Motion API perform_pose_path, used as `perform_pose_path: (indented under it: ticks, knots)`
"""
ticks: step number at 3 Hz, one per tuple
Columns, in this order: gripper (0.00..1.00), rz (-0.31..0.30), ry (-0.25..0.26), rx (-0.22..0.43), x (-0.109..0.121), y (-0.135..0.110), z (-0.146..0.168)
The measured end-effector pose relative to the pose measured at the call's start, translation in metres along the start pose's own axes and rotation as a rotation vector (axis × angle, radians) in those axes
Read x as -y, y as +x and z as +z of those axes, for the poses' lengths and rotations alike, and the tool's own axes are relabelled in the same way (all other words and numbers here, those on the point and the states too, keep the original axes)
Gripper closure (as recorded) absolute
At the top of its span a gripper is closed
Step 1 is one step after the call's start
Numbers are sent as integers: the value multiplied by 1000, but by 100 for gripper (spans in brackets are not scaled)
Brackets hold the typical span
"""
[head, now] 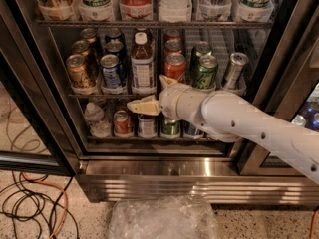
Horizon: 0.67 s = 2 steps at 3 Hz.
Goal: Pick blue plastic bottle from middle shelf of fridge
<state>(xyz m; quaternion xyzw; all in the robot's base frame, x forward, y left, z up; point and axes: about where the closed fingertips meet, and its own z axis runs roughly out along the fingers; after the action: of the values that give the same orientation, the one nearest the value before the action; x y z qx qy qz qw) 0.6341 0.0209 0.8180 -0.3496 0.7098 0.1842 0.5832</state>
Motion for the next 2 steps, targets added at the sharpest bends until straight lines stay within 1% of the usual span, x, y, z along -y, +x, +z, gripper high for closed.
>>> perform_pose_path:
  ticks: [1, 2]
  knots:
    - [11, -65, 7, 41, 8, -7, 23]
    - [20, -102, 25, 113, 13, -22, 45]
